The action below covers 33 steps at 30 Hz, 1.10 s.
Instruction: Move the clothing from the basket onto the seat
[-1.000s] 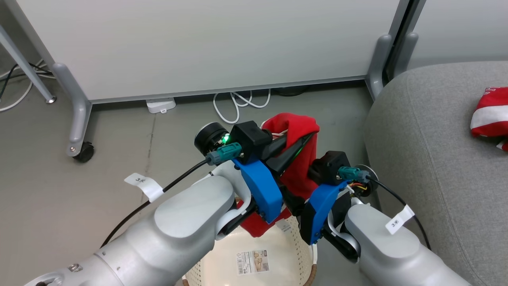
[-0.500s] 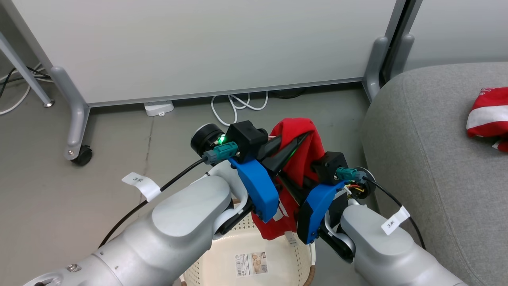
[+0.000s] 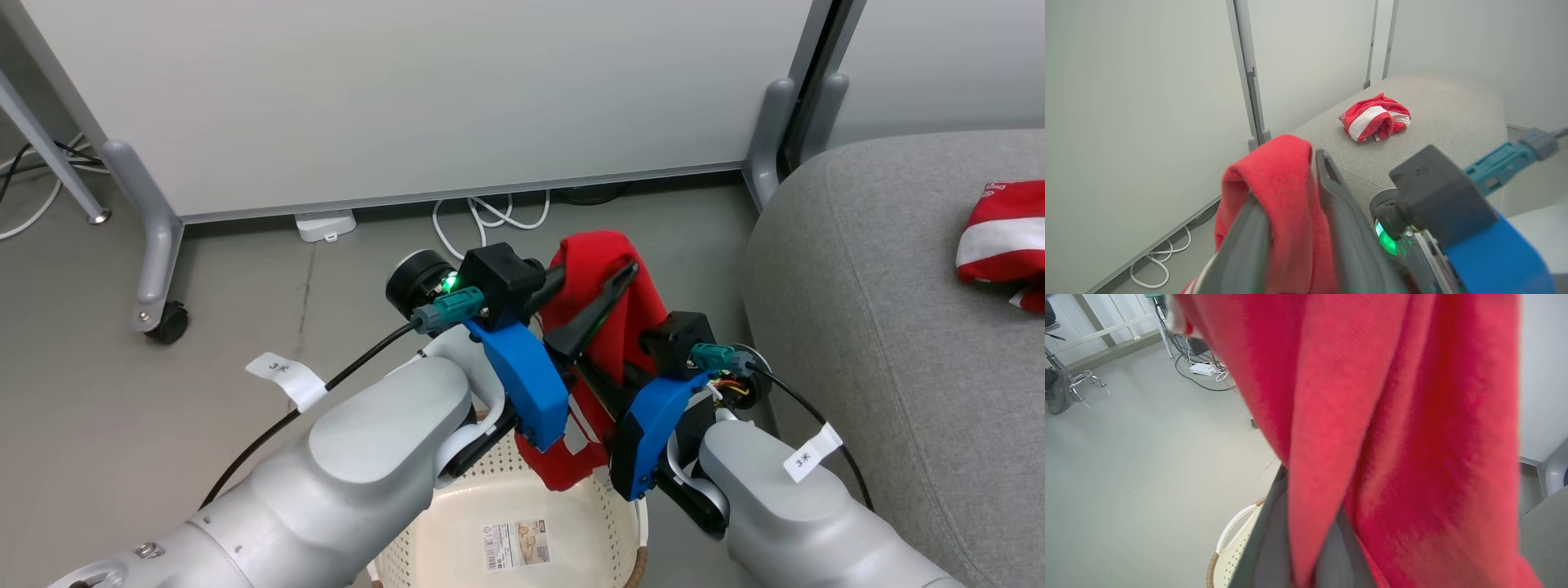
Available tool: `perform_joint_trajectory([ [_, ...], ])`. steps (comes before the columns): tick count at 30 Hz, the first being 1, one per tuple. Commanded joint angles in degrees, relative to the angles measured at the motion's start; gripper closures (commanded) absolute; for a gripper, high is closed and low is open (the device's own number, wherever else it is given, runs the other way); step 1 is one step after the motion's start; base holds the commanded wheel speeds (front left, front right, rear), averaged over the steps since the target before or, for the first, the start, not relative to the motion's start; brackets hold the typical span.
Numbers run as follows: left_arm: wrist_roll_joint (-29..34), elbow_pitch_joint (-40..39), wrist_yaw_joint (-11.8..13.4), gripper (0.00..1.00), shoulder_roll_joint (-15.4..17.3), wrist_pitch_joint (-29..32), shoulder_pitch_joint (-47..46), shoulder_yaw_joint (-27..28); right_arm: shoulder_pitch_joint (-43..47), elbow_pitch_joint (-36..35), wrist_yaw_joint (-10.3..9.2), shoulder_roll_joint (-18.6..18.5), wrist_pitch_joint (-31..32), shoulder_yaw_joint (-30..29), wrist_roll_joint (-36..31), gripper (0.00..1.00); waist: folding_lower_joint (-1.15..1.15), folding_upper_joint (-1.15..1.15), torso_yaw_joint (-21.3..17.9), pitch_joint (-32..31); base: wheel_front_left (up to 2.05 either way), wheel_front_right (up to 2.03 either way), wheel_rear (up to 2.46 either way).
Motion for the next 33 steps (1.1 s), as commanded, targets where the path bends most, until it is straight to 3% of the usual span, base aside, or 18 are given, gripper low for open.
perform_joint_trajectory([
  [1, 0.4, 0.4, -0.1, 0.04, 0.1, -0.4, 0.5, 0.4, -1.0, 0.3, 0.03, 0.2, -0.5, 0.2, 0.5, 1.00, 0.00, 0.00, 0.0, 0.0, 0.00, 0.00, 0.00],
  [2, 0.4, 0.7, -0.1, 0.00, 0.1, -0.4, 0.6, 0.4, -1.0, 0.4, 0.03, 0.2, -0.6, 0.3, 0.6, 1.00, 0.00, 0.00, 0.0, 0.0, 0.00, 0.00, 0.00],
  [12, 0.4, 1.6, 0.1, 0.00, 0.4, -0.4, 2.7, 2.6, -1.4, 0.5, 0.03, -0.3, -0.8, 0.4, 1.3, 1.00, 0.00, 0.00, -0.1, 0.0, 0.00, 0.00, 0.00],
  [20, 2.0, -0.3, 1.3, 0.00, 3.1, -0.4, 9.1, 8.3, -1.5, -0.6, 0.03, -1.6, -1.0, -2.5, 0.9, 1.00, 0.00, 0.00, -0.2, -0.2, 0.00, 0.00, 0.00],
  [33, 13.4, -12.0, 3.3, 0.00, 7.3, -0.4, 25.2, 25.4, 2.8, -6.3, 0.03, -4.2, -1.0, -11.2, -4.3, 1.00, 0.00, 0.00, -0.6, -0.6, 0.00, 0.00, 0.00],
])
